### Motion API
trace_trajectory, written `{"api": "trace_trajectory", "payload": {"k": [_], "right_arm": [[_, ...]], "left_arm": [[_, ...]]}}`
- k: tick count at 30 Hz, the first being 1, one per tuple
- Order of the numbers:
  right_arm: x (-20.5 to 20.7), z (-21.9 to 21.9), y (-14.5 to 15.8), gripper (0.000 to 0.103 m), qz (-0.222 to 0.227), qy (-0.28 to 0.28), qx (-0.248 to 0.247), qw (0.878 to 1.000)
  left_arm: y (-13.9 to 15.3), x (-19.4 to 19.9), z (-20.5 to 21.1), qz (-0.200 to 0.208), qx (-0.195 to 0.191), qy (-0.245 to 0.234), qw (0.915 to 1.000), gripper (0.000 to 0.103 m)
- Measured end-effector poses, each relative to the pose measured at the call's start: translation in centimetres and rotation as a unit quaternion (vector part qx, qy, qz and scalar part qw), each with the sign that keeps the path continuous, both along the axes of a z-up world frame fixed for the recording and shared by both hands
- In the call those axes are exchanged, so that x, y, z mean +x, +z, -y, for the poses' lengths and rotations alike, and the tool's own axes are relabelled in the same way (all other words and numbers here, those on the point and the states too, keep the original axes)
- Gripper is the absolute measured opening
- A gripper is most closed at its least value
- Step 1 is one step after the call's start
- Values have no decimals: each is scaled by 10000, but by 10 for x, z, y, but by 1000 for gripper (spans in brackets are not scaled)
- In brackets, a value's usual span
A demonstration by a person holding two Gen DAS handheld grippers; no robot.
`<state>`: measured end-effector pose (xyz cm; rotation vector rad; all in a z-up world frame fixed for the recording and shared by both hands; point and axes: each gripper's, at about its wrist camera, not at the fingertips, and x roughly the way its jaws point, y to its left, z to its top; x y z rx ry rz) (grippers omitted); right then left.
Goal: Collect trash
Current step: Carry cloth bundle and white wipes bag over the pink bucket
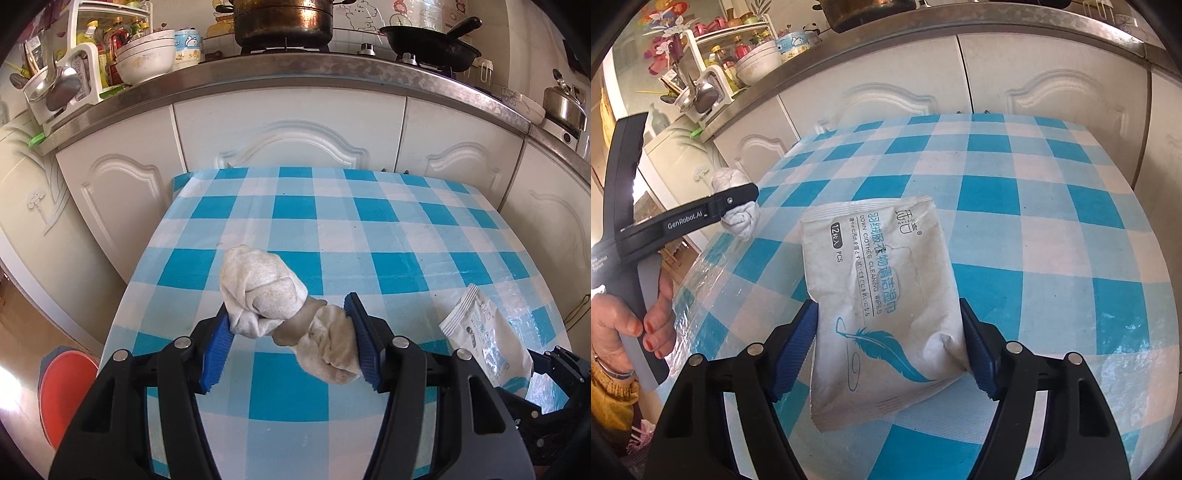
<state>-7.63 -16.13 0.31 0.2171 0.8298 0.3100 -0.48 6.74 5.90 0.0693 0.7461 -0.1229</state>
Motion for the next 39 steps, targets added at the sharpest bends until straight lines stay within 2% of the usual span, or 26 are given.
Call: {"api": "trace_trajectory", "payload": {"k": [13, 23, 30, 39], "right_arm": [[0, -8, 11, 74, 59, -72, 445, 9990], [0, -42, 22, 74, 101, 137, 510, 9986], [-4, -82, 36, 74, 114, 460, 513, 9976], [-8, -171, 65, 74, 214, 1253, 236, 9916]], "left_arm": [[-2, -22, -53, -9, -166, 274, 9995, 60], [4, -48, -108, 48, -365, 550, 9978, 60], [8, -71, -162, 140, -509, 921, 9944, 60], [-3, -98, -254, 77, -725, 1681, 9831, 60]]}}
